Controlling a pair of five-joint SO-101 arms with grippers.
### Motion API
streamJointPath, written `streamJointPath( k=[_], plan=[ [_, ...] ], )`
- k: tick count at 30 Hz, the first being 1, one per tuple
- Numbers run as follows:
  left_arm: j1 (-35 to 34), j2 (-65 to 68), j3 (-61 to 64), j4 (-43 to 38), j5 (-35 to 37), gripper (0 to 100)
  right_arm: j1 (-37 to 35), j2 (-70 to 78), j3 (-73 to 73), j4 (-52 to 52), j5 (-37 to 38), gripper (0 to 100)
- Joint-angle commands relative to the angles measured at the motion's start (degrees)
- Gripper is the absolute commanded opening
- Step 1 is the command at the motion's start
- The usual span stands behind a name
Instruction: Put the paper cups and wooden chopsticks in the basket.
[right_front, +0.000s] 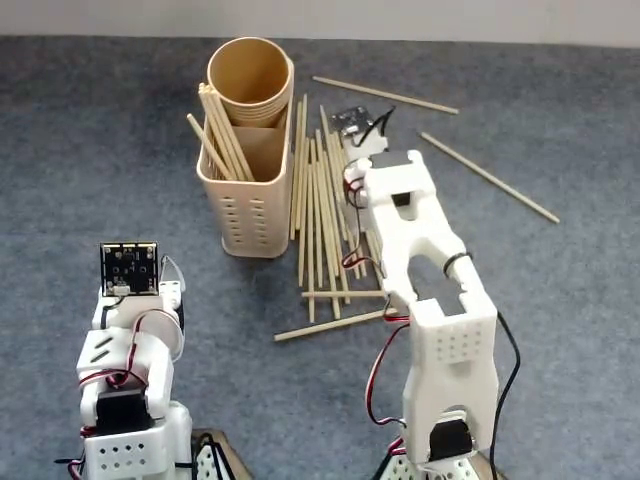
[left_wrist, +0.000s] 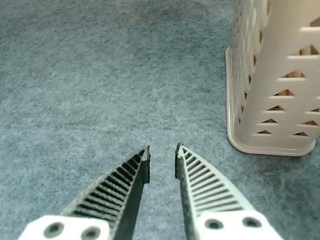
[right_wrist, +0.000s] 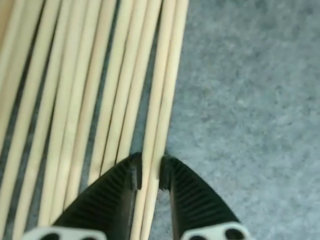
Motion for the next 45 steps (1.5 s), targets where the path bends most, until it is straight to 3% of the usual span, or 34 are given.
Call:
streamJointPath(
  k=[1, 5, 10, 20, 25, 31, 34, 38, 45],
  plan=[
    [0.84, -0.31, -0.22, -0.62, -0.88, 11, -0.22, -1.19, -2.15, 3.38, -0.44, 0.4],
    [0.84, -0.31, -0.22, -0.62, -0.88, 11, 0.92, -6.99, -8.66, 7.69, -2.55, 0.4],
    [0.84, -0.31, -0.22, -0.62, -0.88, 11, 0.84, -24.31, -15.52, 5.85, -7.74, 0.5],
    [0.84, -0.31, 0.40, -0.97, -0.97, 11, -15.69, -43.74, -8.13, -21.05, -10.73, 0.5],
    [0.84, -0.31, 0.40, -0.97, -0.97, 11, -20.97, -47.43, 3.56, -34.68, -10.73, 0.5],
    [0.84, -0.31, 0.75, -0.97, -2.81, 11, -21.05, -52.09, 32.31, -60.18, -15.21, 0.5],
    [1.71, -0.31, 1.89, -2.11, -2.90, 11, -22.11, -54.73, 42.86, -68.09, -12.75, 0.5],
    [2.33, -0.31, 1.89, -2.29, -2.90, 11, -22.37, -58.95, 47.43, -68.09, -9.85, 1.4],
    [2.24, -0.31, 1.89, -2.29, -2.99, 11, -22.37, -63.25, 46.73, -60.53, -9.14, 18.3]
  ],
)
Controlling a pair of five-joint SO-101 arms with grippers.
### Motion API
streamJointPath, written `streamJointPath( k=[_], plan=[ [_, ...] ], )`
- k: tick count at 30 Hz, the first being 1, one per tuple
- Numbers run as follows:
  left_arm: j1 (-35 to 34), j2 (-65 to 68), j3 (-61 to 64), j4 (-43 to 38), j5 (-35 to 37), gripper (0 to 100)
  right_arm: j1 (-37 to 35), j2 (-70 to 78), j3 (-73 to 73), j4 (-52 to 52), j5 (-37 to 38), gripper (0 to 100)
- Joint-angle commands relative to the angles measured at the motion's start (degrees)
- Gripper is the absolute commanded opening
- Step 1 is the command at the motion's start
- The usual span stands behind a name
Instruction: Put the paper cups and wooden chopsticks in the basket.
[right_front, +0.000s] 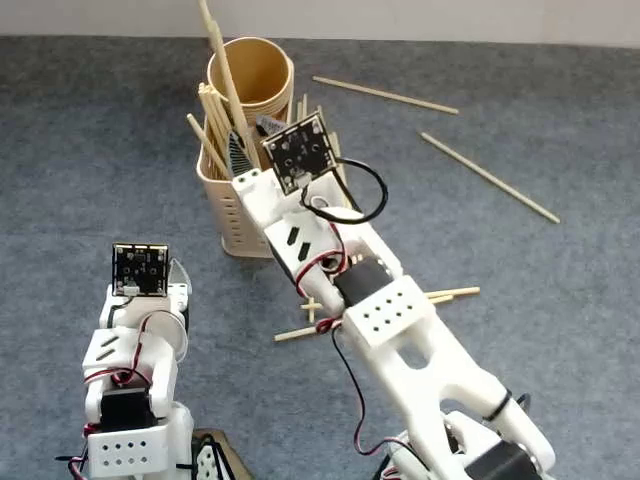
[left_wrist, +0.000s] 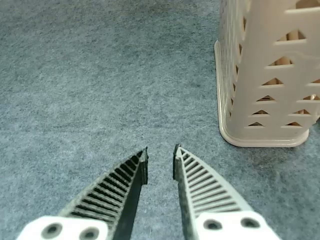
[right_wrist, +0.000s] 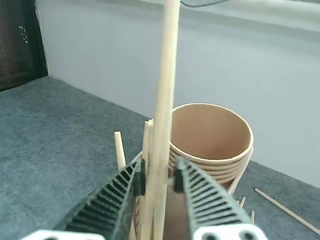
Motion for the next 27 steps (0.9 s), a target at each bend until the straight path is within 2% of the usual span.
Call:
streamJointPath(
  k=[1, 7, 13, 16, 19, 27],
  plan=[
    [0.75, -0.31, -0.22, -0.97, -0.79, 11, -0.40, -3.91, -3.21, 5.05, 0.70, 18.4],
    [0.75, -0.31, -0.22, -0.97, -0.79, 11, 0.84, -7.43, -8.31, 14.99, 0.70, 18.3],
    [0.84, -0.31, -0.22, -0.97, -0.79, 11, 9.45, -10.59, -26.42, 54.11, 0.35, 18.3],
    [0.84, -0.31, -0.22, -0.97, -0.70, 11, 13.14, -4.88, -30.02, 64.22, 0.62, 18.3],
    [0.84, -0.31, -0.31, -0.97, -0.70, 11, 14.81, 5.05, -25.80, 63.43, 0.70, 18.3],
    [0.66, -0.31, -0.31, -0.97, -0.70, 11, 14.99, 30.20, -22.11, 52.35, 0.26, 18.3]
  ],
)
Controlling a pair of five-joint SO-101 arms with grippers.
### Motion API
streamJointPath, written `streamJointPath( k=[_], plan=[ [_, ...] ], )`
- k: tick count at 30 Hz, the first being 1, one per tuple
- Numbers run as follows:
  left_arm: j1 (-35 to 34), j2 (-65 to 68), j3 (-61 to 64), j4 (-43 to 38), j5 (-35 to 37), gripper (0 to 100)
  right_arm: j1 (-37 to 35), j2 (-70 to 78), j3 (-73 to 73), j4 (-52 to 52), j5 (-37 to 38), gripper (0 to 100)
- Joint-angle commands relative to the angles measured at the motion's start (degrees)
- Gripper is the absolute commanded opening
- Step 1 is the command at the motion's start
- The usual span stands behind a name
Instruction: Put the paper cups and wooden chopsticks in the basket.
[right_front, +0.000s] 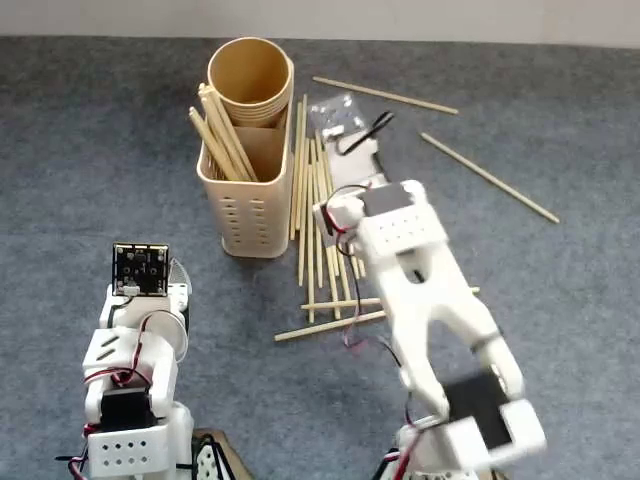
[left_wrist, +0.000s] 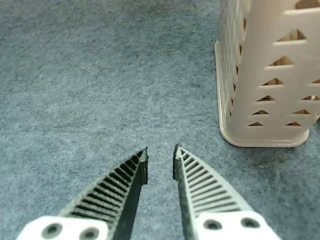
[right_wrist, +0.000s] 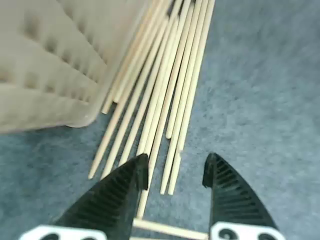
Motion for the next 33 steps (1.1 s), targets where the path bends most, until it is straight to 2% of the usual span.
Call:
streamJointPath(
  k=[1, 7, 15, 17, 20, 21, 33],
  plan=[
    [0.84, -0.31, -0.40, -0.97, -0.70, 11, 0.84, 6.81, -0.22, -4.70, 0.18, 18.3],
    [0.92, -0.31, -0.40, -0.97, -0.70, 11, 1.54, 15.08, -0.31, -9.36, 0.53, 18.3],
    [0.92, -0.31, -0.40, -0.97, -0.70, 11, 3.12, 16.04, -0.22, -11.21, 0.62, 18.2],
    [0.92, -0.31, -0.40, -0.97, -0.70, 11, 3.47, 16.04, -0.22, -11.21, 0.62, 14.6],
    [0.92, -0.31, -0.40, -0.97, -0.70, 11, 4.70, 16.04, -0.13, -11.03, 0.62, 1.3],
    [0.92, -0.31, -0.40, -0.97, -0.70, 11, 4.97, 16.04, 0.04, -11.03, 0.62, 0.0],
    [1.01, -0.31, -0.40, -0.97, -0.70, 11, 6.90, 12.18, -0.66, -8.92, 0.18, 0.5]
  ],
)
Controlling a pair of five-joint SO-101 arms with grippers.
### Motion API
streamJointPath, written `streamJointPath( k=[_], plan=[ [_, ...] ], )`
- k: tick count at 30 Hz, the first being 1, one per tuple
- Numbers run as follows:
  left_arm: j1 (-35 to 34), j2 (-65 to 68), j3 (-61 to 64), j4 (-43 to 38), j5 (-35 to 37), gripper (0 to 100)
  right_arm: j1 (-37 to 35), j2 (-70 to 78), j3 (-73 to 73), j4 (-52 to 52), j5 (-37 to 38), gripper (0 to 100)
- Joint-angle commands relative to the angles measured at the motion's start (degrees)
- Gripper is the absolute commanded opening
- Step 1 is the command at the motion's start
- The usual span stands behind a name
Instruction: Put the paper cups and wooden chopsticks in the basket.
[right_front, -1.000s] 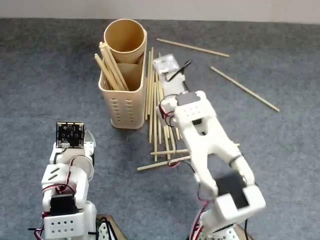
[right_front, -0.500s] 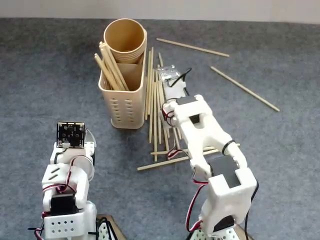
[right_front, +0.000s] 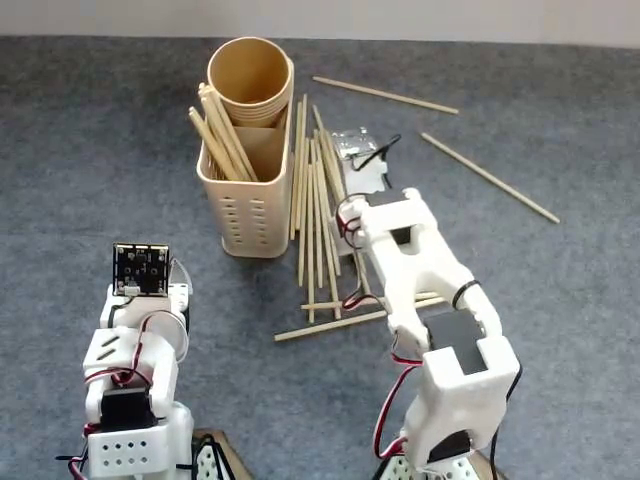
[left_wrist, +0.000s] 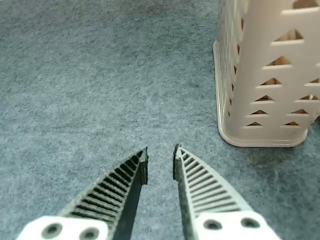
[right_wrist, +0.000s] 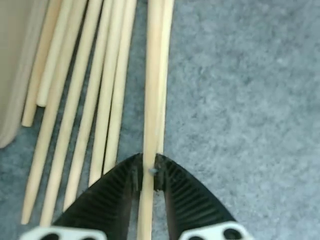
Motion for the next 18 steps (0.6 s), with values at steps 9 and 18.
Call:
streamJointPath(
  k=[9, 18],
  plan=[
    [0.66, -0.31, -0.40, -0.97, -0.70, 11, 1.89, -37.76, -1.01, -0.22, 0.09, 0.5],
    [0.66, -0.31, -0.31, -0.97, -0.70, 11, -14.29, -51.47, -1.01, -22.11, 0.44, 0.5]
  ],
)
